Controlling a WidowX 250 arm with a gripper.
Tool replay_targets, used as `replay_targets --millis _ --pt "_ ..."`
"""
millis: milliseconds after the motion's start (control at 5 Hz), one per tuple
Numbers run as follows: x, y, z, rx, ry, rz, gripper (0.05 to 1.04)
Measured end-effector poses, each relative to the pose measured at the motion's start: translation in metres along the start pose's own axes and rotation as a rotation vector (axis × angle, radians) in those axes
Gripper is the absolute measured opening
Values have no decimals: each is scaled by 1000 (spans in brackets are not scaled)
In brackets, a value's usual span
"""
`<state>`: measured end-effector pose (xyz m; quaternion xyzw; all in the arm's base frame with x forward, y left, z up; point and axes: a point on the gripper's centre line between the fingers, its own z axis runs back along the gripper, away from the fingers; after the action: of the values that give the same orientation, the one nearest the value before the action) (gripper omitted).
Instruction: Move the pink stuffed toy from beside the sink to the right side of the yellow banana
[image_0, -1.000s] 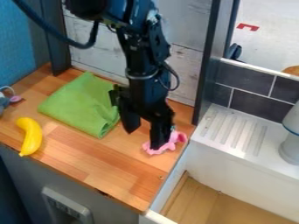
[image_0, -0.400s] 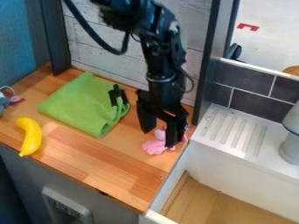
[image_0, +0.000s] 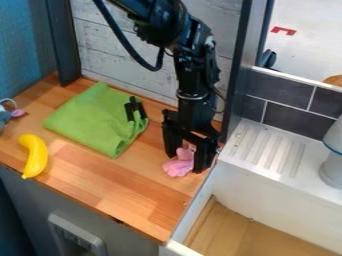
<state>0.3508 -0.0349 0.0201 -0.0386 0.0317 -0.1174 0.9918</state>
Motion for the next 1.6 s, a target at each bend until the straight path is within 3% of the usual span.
replay_targets --millis 400,600,800,1000,1200,1400,1600 --pt "-4 15 -10 -18 25 38 482" --pt "-12 12 -8 -25 48 31 398" --pt "-25 2 40 -17 -76 35 386" --pt "-56 -14 51 47 -50 127 386" --pt "-89 -16 45 63 46 211 386" --pt "-131 7 32 44 126 352 386" --pt "-149 31 24 33 122 411 386"
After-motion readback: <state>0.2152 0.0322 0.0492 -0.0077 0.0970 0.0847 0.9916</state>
